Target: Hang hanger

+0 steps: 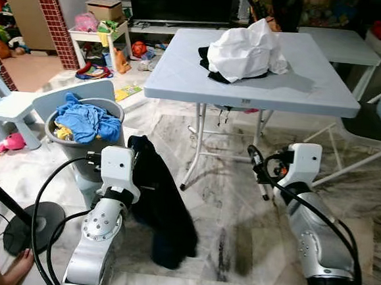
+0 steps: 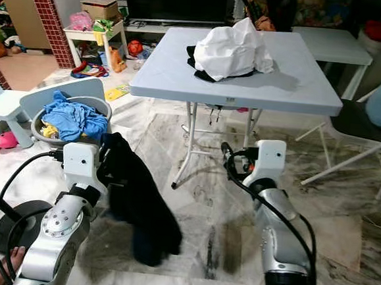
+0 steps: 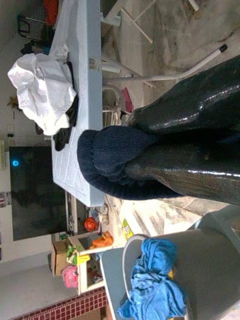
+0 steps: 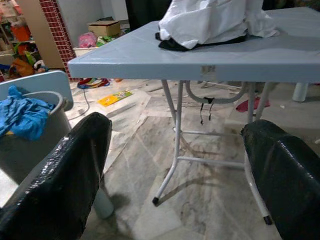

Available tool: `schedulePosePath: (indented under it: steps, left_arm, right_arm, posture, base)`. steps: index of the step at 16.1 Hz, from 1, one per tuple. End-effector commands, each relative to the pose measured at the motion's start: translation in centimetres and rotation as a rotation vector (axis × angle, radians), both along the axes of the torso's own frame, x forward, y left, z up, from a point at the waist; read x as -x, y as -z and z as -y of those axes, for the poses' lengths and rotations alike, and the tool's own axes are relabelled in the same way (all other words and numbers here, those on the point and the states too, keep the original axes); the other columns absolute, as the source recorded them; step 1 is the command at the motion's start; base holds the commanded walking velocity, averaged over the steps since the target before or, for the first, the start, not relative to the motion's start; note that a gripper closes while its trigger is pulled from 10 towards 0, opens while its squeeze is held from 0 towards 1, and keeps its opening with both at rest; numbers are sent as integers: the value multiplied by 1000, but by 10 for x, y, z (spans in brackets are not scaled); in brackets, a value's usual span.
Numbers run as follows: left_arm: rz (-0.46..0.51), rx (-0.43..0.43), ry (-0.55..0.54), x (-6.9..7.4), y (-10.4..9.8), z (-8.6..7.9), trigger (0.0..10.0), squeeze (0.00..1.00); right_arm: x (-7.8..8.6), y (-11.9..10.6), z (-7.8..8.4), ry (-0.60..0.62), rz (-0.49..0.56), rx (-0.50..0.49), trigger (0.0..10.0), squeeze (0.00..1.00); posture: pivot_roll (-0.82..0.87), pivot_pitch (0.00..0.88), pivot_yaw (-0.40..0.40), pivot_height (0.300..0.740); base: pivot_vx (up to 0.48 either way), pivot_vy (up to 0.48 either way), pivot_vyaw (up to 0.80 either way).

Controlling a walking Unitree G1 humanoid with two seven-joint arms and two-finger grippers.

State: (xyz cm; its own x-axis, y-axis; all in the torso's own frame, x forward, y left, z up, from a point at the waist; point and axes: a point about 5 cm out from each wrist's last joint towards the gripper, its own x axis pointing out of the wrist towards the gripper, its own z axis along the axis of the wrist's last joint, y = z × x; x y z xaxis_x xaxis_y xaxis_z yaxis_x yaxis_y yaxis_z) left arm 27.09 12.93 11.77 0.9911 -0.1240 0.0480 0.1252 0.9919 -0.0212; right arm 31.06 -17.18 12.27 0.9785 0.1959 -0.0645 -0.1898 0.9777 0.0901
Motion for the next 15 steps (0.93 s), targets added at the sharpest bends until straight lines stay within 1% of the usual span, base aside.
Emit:
schedulePosePath:
  steps: [1,3,15]
  left_arm:
    - [32,11,-11,-2,-8,-6,10000,0]
    - [30,37,-11,-4,-9,-8,10000,0]
    - [19,72,-10,-2,-8,-8,10000,0]
  right_arm:
    - [-2,-7,-5,-15,19,-4,10000,0]
    - [-4,-8,-5,-14,20,-1,10000,0]
    - [-2,-6,-5,-21,16,5,10000,0]
  posture:
    - [-86,0,46,740]
    - [-91,0,46,740]
    - [-91,0,41,740]
  base:
    - [0,0,0]
    - [0,0,0]
    - [322,0,-505]
